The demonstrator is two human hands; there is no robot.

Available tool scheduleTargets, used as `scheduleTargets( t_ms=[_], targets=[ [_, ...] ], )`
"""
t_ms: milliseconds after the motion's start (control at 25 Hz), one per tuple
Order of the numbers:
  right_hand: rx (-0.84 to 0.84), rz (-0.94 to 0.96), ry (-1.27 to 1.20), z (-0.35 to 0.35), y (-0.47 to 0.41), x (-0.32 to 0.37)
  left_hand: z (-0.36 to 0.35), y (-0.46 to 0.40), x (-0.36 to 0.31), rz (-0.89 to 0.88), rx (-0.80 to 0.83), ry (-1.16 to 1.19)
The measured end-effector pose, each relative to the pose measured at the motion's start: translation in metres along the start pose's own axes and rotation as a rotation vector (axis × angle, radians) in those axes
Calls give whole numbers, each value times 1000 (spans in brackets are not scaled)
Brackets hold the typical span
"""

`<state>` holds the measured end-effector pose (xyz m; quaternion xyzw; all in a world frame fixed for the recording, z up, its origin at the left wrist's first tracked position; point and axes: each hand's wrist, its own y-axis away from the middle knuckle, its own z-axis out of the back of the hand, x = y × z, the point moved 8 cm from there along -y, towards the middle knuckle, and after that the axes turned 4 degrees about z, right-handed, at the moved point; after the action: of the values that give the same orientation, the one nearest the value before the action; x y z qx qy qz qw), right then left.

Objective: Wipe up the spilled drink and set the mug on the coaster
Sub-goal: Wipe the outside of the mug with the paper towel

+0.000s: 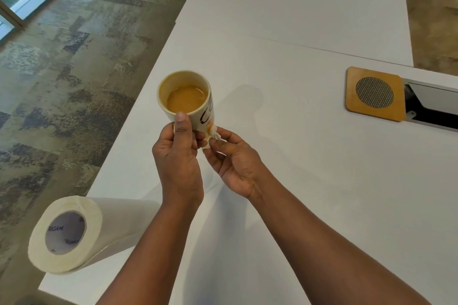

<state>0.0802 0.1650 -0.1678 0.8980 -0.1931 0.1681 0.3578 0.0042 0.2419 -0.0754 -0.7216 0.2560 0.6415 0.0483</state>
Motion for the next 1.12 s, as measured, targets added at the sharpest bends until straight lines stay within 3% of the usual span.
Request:
scheduleTargets(
  t_ms=[360, 800, 1120],
  targets=[
    [154, -157, 98, -18, -12, -4, -9, 14, 5, 51, 56, 46],
    [66, -3, 36, 9, -33, 40, -4, 13, 6, 69, 68, 2],
    [114, -37, -39, 16, -6, 7, -4, 7, 6, 32, 49, -13]
  ],
)
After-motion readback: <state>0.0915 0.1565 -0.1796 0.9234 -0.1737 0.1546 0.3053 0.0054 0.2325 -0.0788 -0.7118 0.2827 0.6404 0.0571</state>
